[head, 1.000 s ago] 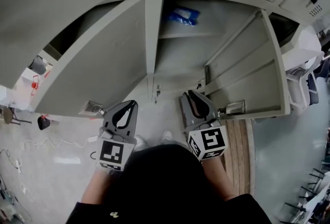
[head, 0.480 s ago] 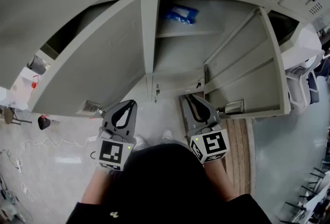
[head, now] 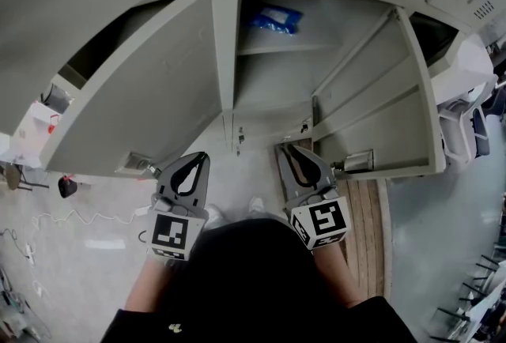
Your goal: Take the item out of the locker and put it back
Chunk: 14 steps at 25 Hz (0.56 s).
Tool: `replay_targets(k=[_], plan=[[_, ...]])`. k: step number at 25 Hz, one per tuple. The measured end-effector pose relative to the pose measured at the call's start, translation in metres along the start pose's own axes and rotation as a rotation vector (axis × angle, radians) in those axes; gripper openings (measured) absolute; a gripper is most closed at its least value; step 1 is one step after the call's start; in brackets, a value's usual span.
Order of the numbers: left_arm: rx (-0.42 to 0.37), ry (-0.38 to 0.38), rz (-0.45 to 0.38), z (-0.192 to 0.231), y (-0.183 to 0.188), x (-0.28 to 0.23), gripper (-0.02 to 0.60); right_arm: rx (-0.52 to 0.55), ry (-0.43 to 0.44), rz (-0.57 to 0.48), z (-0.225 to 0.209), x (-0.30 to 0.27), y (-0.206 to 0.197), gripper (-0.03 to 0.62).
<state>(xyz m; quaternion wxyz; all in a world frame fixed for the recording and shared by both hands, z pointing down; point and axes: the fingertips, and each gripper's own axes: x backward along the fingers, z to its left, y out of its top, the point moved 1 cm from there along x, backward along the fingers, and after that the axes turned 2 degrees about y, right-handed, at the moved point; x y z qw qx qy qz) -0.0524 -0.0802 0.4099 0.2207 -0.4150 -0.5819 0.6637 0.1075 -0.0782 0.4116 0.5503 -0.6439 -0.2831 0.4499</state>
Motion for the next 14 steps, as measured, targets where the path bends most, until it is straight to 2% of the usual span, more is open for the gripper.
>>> replay_targets(k=[14], plan=[[0.004, 0.003, 0.001, 0.0009, -0.0021, 0.0034, 0.013, -0.004, 0.002, 0.001, 0.004, 0.0004, -0.0008, 0.046]])
